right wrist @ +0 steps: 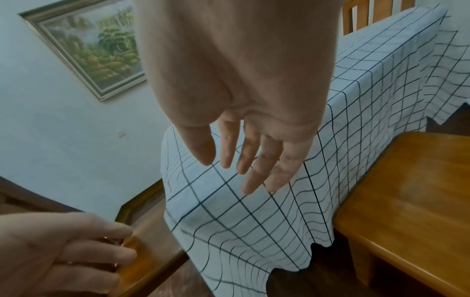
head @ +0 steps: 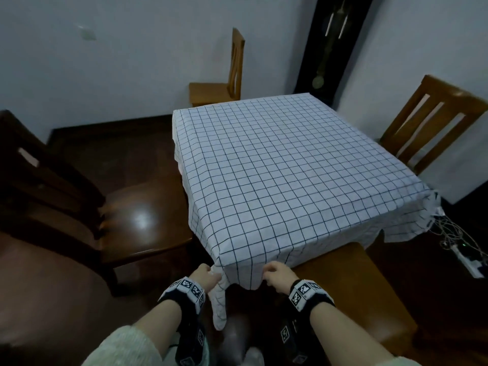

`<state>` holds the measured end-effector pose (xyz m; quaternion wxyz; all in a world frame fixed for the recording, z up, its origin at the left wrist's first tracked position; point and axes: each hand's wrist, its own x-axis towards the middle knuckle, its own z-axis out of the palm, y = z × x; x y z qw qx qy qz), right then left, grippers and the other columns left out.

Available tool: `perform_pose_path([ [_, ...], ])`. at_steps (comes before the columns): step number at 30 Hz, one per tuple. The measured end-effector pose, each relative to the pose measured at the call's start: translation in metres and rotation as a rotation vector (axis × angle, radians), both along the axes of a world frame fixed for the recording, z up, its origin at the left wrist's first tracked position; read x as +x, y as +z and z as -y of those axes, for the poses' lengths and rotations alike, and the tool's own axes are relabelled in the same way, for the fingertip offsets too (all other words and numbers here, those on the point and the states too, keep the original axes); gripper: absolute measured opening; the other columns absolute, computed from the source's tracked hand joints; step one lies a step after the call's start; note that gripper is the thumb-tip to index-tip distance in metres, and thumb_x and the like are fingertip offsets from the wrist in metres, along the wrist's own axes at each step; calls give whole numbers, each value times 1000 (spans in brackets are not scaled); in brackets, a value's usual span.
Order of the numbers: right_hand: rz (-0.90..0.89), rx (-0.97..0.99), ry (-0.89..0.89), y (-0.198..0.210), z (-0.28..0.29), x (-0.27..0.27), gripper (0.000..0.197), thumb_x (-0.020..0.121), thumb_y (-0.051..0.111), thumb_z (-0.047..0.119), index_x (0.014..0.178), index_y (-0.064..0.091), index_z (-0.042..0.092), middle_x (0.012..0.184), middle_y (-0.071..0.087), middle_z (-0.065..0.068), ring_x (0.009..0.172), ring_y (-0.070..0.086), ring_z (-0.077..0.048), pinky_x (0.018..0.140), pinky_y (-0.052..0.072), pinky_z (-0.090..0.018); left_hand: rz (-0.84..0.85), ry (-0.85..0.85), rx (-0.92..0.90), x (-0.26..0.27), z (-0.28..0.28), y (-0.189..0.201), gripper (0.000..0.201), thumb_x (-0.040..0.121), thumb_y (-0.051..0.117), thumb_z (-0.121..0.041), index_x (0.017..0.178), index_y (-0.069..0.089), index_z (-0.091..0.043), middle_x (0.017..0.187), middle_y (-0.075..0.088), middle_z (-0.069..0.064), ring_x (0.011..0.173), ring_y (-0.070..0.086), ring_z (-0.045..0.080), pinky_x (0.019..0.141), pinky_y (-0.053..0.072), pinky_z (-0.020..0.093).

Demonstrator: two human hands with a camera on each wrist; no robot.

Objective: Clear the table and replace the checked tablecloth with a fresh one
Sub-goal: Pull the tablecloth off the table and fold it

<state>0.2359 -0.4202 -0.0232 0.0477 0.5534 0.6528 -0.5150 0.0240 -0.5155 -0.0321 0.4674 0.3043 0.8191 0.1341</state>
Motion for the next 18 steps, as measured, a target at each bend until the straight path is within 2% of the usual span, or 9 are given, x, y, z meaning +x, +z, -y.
perform_pose_path([
  [2,5,-26,-11,-5,-24,1,30,93,54,18,121,58,11,87,54,6,78,51,-8,63,39,-17,21,48,-19,6,-15,1,91,71,57,-53,144,30,-5,139,47,14,122,51,27,87,41,27],
  [3,8,-35,-7,-5,-34,1,26,92,54,19,117,59,13,88,56,4,81,53,-12,65,42,-19,32,83,-22,8,-21,0,99,66,56,-55,145,27,-4,140,46,15,123,50,28,87,40,27],
  [6,16,-64,27,-19,-55,0,21,89,55,21,109,60,18,96,59,-1,94,59,-22,78,46,-32,51,167,-37,13,-36,-8,98,73,66,-50,147,22,-2,140,45,17,123,49,31,93,43,32],
  [8,15,-80,46,-30,-59,-1,25,89,54,20,113,61,16,87,56,5,90,56,-20,76,45,-31,68,205,-61,14,-42,-18,101,74,72,-47,147,19,-1,140,45,17,121,50,31,90,45,31],
  [10,4,-95,56,-34,-57,-1,29,92,52,18,120,60,13,89,56,5,93,54,-18,74,42,-26,64,239,-73,16,-46,-29,97,75,74,-44,145,22,0,135,48,17,116,53,31,88,47,32],
  [13,30,-140,83,-46,-54,4,32,96,50,18,126,57,11,108,56,-1,103,57,-18,69,41,-20,74,251,-120,19,-51,-40,90,73,73,-40,139,29,3,122,54,15,105,55,27,82,46,30],
  [15,42,-170,87,-52,-54,7,31,96,49,16,126,57,10,110,55,-1,102,56,-18,64,39,-16,82,252,-113,18,-53,-47,84,74,72,-41,134,35,3,119,56,14,100,56,26,78,45,30],
  [16,44,-180,81,-56,-54,8,31,96,49,16,126,57,10,109,56,-2,103,57,-18,62,38,-15,64,242,-98,17,-54,-51,78,74,70,-43,131,39,0,120,58,15,101,57,28,79,46,30],
  [18,55,-181,68,-62,-56,10,31,95,50,17,124,59,11,107,57,-1,108,59,-22,63,38,-15,-8,195,-63,15,-52,-58,52,82,65,-37,120,49,-5,115,62,14,102,59,30,84,48,30],
])
